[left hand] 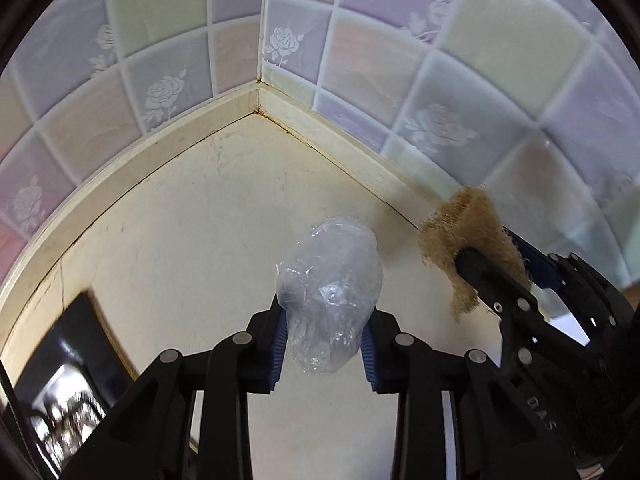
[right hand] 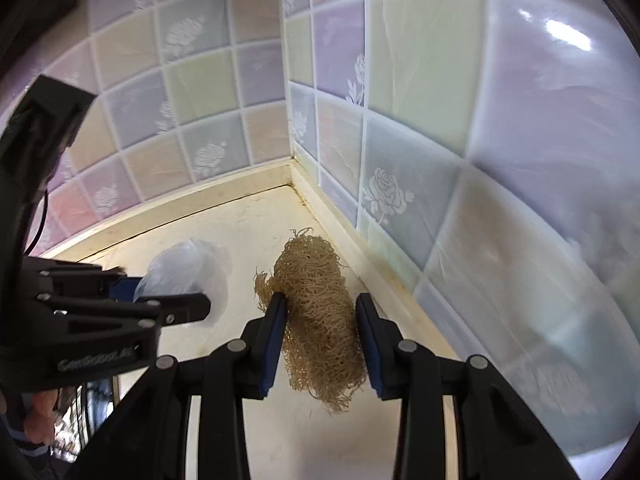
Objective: Collect trash
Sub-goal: 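Grasp the tan mesh sponge with the right gripper while the left grasps the clear plastic bag, then carry the sponge and plastic bag down over the trash bin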
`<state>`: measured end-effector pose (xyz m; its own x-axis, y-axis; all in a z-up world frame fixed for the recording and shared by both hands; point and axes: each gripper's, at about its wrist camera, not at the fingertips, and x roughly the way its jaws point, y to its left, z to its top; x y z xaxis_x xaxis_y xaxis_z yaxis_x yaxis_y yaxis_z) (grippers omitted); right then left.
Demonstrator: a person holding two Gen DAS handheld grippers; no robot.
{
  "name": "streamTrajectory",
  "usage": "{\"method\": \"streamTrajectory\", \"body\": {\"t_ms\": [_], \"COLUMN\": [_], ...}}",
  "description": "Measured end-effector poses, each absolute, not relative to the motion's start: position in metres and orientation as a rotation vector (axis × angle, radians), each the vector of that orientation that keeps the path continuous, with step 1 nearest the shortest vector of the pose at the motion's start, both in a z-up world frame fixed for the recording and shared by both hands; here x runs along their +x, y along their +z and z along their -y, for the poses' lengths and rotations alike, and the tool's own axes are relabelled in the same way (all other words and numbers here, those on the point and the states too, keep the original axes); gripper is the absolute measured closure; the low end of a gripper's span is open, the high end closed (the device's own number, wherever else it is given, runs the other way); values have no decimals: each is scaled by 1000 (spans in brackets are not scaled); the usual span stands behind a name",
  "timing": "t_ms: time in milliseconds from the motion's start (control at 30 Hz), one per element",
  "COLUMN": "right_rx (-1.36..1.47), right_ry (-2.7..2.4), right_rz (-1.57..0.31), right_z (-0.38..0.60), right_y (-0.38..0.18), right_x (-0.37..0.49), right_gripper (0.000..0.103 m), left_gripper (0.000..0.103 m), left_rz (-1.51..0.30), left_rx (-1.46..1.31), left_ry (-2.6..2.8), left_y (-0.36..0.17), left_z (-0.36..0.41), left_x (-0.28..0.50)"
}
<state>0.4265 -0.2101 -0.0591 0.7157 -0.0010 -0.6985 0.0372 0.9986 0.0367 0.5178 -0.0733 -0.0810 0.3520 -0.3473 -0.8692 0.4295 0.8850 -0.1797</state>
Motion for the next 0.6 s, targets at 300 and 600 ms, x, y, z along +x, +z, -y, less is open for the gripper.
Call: {"method": "streamTrajectory", "body": {"t_ms": [300,600], "right_rx": [52,35], "right_ry": [64,156], "right_rz": [-748,-725], "right_z": [207,214], "right_y": [-41,-46], "right_x": [317,168], "right_gripper": [67,67], "left_gripper": [73,73], "left_rz": [-1061,-1014], "left_rx": [31,43], "left_ry": [-435,-332], "left_y": [-61,-66], "left_z": [50,56], "left_x": [381,218]}}
